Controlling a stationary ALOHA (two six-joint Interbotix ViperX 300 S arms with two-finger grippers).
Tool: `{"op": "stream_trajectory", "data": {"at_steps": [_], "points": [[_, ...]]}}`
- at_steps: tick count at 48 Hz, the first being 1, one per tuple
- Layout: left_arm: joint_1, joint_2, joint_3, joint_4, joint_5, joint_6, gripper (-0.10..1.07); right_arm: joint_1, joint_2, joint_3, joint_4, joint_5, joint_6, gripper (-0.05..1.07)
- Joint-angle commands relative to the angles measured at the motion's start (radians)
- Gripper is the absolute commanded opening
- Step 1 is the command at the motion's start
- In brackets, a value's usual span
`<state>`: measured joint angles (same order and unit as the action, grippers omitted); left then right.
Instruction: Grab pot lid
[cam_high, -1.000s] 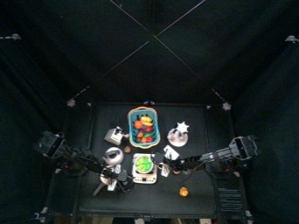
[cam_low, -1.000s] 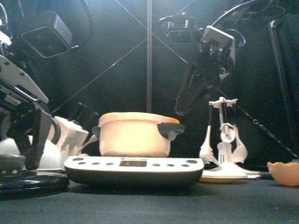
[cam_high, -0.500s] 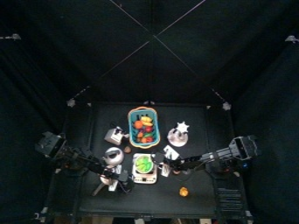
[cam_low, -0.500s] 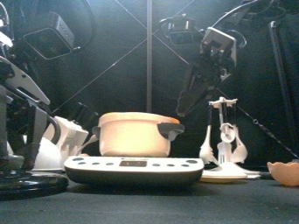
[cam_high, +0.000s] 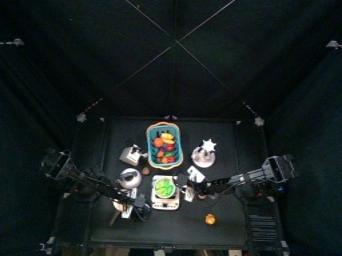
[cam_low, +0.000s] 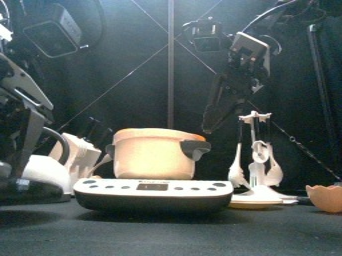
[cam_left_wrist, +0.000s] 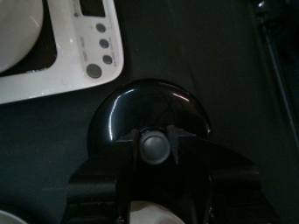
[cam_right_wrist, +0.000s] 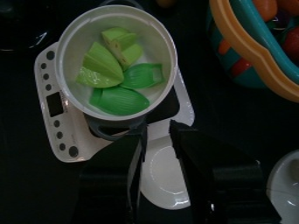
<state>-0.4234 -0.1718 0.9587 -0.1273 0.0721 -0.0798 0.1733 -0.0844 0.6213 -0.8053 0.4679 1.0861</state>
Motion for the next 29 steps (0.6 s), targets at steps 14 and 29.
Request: {"op": "stream_trajectory", "data": {"at_steps": [14, 29], "points": [[-0.011, -0.021, -0.032, 0.005, -0.015, 0.005, 0.71, -0.018, -0.032, 0.0, -0.006, -0.006, -0.002, 0.69], [-0.011, -0.023, -0.048, 0.012, -0.02, 0.005, 0.71, -0.02, -0.04, 0.005, -0.009, -0.006, -0.009, 0.69]]}}
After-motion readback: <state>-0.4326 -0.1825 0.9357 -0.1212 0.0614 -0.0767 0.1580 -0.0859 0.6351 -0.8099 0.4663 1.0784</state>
